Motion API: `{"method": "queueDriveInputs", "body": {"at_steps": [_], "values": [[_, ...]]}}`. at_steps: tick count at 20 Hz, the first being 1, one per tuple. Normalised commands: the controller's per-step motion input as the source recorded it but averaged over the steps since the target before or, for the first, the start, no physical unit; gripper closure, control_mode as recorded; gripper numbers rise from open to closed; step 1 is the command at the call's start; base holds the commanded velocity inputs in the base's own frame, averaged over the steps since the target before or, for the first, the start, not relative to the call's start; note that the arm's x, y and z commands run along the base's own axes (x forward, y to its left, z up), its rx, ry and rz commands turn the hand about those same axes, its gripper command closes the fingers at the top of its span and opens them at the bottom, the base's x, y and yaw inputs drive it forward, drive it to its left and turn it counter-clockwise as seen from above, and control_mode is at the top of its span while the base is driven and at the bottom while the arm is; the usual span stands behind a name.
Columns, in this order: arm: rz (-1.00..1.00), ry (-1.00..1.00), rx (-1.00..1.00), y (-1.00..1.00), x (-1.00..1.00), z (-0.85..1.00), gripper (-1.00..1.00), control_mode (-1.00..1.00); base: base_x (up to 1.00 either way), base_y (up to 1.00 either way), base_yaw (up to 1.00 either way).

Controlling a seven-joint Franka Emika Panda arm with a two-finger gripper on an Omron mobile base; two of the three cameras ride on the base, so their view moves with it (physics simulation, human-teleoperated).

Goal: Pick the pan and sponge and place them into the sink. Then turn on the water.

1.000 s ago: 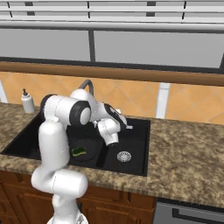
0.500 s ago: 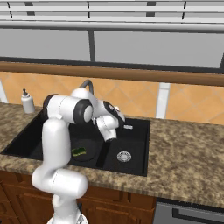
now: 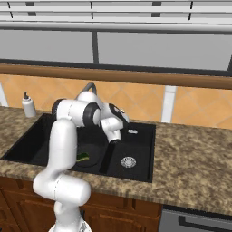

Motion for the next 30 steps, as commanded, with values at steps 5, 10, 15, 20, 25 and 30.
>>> {"method": "queueDriveInputs", "body": {"at_steps": [5,10,15,20,25,30], "values": [[-0.04,0.05,0.00,0.00,0.50,-0.35,-1.00,-1.00,0.00,0.00,0.00],[-0.03,0.02,0.00,0.00,0.42,-0.21,1.00,-1.00,0.00,0.00,0.00],[-0.12,0.00,0.06,-0.62,0.02,-0.17,1.00,-1.00,0.00,0.00,0.00],[-0.14,0.00,0.15,-1.00,0.00,-0.30,1.00,-1.00,0.00,0.00,0.00],[-0.09,0.00,0.17,-1.00,-0.09,-0.34,1.00,-1.00,0.00,0.00,0.00],[-0.01,0.00,0.25,-1.00,-0.25,-0.13,1.00,-1.00,0.00,0.00,0.00]]}}
